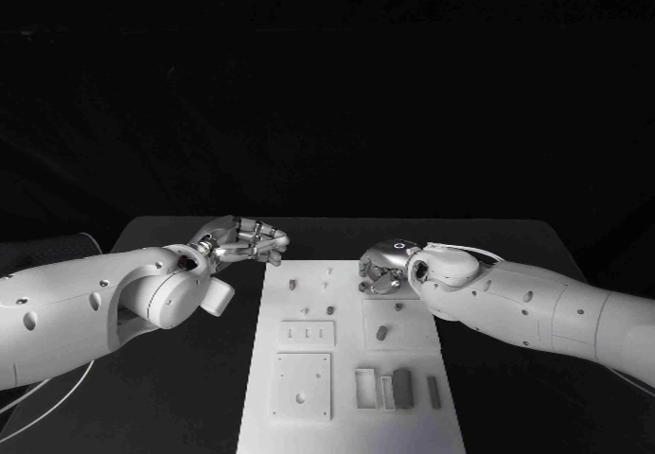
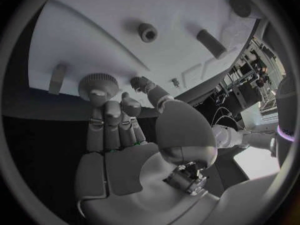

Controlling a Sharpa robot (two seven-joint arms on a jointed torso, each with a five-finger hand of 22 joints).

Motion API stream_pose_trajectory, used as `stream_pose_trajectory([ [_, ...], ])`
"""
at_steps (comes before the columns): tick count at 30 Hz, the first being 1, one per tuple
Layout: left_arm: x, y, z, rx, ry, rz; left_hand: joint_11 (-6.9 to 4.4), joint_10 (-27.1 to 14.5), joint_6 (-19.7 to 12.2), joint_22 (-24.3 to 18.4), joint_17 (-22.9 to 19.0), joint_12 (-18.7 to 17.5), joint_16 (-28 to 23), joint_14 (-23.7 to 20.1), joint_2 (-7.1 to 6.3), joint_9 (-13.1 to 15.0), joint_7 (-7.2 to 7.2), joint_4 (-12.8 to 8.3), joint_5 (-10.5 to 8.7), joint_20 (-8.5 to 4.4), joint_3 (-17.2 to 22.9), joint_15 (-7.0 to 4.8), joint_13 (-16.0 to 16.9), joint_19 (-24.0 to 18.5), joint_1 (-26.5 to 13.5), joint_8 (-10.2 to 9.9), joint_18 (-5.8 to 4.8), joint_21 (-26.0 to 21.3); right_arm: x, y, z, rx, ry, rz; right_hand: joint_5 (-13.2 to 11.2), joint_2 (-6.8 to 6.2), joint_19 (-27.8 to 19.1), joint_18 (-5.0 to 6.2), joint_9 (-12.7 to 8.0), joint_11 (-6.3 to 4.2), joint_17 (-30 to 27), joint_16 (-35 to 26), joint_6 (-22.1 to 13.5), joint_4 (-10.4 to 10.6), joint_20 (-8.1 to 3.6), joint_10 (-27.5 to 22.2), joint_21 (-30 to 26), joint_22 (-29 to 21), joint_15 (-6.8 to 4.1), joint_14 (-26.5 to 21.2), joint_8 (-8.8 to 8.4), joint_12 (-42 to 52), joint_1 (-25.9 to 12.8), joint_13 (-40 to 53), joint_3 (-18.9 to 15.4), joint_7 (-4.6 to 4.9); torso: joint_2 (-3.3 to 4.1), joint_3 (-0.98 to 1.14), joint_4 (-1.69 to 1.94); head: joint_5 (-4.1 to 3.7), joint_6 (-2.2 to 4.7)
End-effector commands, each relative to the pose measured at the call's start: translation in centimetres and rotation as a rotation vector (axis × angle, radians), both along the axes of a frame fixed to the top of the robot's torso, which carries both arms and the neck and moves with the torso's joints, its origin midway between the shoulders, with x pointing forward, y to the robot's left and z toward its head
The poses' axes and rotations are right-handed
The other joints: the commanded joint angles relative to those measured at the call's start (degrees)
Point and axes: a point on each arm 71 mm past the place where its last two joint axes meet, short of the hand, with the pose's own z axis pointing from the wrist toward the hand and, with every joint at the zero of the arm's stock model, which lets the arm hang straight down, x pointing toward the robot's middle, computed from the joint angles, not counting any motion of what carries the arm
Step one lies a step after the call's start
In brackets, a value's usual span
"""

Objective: Assemble the parts on the task board

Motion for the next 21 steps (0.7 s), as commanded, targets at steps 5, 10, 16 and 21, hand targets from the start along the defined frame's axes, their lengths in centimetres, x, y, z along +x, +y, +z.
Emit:
stream_pose_trajectory([
  [5,0.22,0.09,0.21,-0.001,-0.015,0.001,0.22,0.07,-0.24,-0.08,0.14,-0.29,-0.31,0.16,-0.09,-0.09,0.22,0.03,0.20,-0.39,0.32,0.08,-0.05,0.23,-0.45,-0.40,0.05,-0.42,-0.25,0.36,-0.31,-0.022,0.014,0.018,0.53,0.39,-0.11,0.83,0.22,0.26,0.00,0.48,0.92,0.03,-0.58,0.03,0.58,1.27,-0.03,0.07,-0.01,0.40,-0.58,0.08,0.54,-0.07,0.30,0.03,-0.05,0.07,-0.04],
  [10,0.20,0.16,0.31,-0.003,-0.016,0.002,0.22,0.09,-0.24,-0.08,0.16,-0.32,-0.33,0.17,-0.08,-0.09,0.23,0.03,0.20,-0.39,0.37,0.08,-0.05,0.24,-0.47,-0.42,0.04,-0.43,-0.20,0.24,-0.36,-0.021,0.017,0.015,0.57,0.63,-0.18,0.83,0.34,0.16,-0.02,0.67,1.34,-0.01,-0.60,0.06,0.79,1.26,-0.11,0.01,0.13,0.54,-0.64,0.08,0.68,-0.18,0.45,0.01,-0.05,-0.03,-0.10],
  [16,0.21,0.16,0.45,-0.003,-0.018,0.002,0.22,0.12,-0.23,-0.08,0.20,-0.34,-0.36,0.18,-0.07,-0.09,0.23,0.04,0.20,-0.39,0.41,0.08,-0.04,0.25,-0.53,-0.44,0.03,-0.44,-0.23,0.32,-0.39,-0.022,0.021,0.016,0.59,0.90,-0.23,0.83,0.38,0.13,-0.03,0.77,1.47,-0.01,-0.61,0.07,0.90,1.25,-0.15,-0.03,0.15,0.61,-0.66,0.07,0.78,-0.22,0.59,0.06,-0.04,-0.03,-0.20],
  [21,0.21,0.13,0.52,-0.003,-0.019,0.001,0.22,0.14,-0.23,-0.08,0.23,-0.38,-0.38,0.19,-0.08,-0.09,0.24,0.05,0.20,-0.40,0.45,0.08,-0.03,0.27,-0.58,-0.46,0.02,-0.46,-0.26,0.34,-0.44,-0.023,0.026,0.018,0.82,1.90,-0.37,0.83,0.58,-0.03,-0.06,1.05,2.16,-0.05,-0.63,0.11,1.19,1.25,-0.27,-0.12,0.40,0.79,-0.73,0.06,1.03,-0.39,0.65,0.04,-0.02,0.06,-0.38],
])
